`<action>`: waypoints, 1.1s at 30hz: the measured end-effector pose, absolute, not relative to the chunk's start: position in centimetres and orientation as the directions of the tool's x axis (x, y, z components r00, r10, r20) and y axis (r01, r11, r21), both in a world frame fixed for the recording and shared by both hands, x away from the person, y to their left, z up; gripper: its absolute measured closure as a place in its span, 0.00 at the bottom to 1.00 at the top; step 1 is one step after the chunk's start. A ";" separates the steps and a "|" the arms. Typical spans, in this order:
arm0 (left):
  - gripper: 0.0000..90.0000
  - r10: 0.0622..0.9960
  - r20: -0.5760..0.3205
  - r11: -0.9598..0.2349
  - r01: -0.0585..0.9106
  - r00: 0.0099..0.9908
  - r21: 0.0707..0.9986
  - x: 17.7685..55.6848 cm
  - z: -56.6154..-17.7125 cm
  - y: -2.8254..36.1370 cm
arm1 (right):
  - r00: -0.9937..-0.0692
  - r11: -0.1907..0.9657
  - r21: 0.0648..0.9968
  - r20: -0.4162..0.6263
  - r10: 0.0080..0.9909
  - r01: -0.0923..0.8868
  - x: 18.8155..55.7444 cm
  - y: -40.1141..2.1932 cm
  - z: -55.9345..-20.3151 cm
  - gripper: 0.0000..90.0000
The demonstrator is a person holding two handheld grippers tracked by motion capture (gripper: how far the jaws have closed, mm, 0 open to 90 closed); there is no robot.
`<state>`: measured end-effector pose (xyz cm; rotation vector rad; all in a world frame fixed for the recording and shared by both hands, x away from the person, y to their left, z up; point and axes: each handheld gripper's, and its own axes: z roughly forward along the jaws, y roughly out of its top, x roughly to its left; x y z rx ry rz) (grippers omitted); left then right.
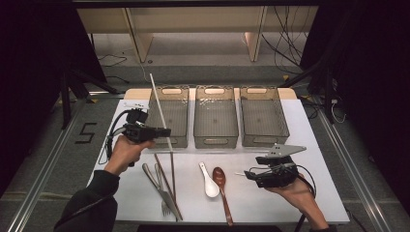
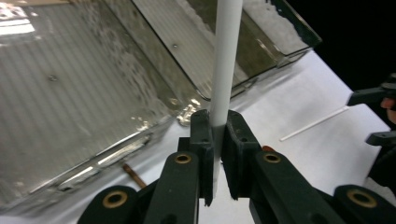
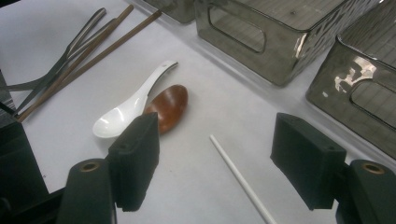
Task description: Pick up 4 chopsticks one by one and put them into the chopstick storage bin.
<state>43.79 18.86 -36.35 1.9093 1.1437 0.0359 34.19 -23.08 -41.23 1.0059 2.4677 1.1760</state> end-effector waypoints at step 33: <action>0.92 0.888 -0.153 -0.279 0.773 0.433 0.569 51.7 -37.9 21.1 | -0.745 0.434 0.760 0.097 0.660 0.483 33.7 -23.7 -41.8 0.32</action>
